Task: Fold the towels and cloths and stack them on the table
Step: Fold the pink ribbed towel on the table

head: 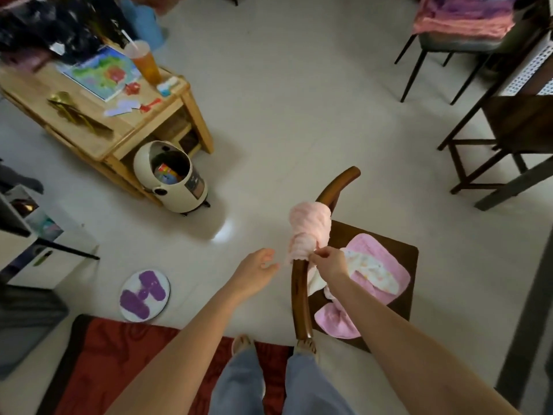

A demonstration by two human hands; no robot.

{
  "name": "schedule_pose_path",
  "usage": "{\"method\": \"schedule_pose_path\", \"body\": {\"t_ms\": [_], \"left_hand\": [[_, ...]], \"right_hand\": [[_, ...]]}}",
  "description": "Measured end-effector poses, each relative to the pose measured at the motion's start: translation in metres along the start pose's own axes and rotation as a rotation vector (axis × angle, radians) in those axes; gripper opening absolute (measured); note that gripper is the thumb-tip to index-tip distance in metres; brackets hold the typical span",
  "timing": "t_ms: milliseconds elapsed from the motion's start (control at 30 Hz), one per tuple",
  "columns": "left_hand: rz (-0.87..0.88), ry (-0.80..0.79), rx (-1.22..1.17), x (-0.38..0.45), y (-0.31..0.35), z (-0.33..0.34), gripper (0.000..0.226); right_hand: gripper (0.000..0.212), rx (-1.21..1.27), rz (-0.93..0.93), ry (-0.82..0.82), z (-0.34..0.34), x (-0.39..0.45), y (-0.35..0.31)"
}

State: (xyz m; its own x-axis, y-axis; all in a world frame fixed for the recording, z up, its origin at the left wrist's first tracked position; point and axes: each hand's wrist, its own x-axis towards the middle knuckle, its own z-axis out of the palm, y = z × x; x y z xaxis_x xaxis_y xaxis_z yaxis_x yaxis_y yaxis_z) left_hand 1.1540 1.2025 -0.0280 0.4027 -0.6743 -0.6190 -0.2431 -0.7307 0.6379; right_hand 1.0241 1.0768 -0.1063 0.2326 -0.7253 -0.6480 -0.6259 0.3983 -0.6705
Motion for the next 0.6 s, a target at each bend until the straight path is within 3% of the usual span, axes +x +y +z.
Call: {"method": "schedule_pose_path", "body": {"t_ms": [133, 267, 400, 500, 600], "left_hand": [[0.104, -0.010, 0.124, 0.013, 0.005, -0.001, 0.066], [0.268, 0.028, 0.036, 0.024, 0.024, 0.002, 0.079], [0.446, -0.066, -0.064, 0.022, 0.065, 0.001, 0.040], [0.599, -0.164, -0.031, 0.020, 0.098, -0.006, 0.017], [0.688, -0.307, -0.026, 0.014, 0.128, -0.017, 0.021]], "right_hand": [[0.004, 0.135, -0.098, -0.098, -0.012, -0.007, -0.030], [0.014, 0.333, -0.189, -0.091, -0.040, -0.030, -0.066], [0.011, 0.460, -0.260, -0.030, -0.064, -0.062, -0.097], [0.009, 0.451, -0.297, 0.103, -0.085, -0.077, -0.117], [0.013, 0.368, -0.308, 0.329, -0.114, -0.089, -0.122]]}}
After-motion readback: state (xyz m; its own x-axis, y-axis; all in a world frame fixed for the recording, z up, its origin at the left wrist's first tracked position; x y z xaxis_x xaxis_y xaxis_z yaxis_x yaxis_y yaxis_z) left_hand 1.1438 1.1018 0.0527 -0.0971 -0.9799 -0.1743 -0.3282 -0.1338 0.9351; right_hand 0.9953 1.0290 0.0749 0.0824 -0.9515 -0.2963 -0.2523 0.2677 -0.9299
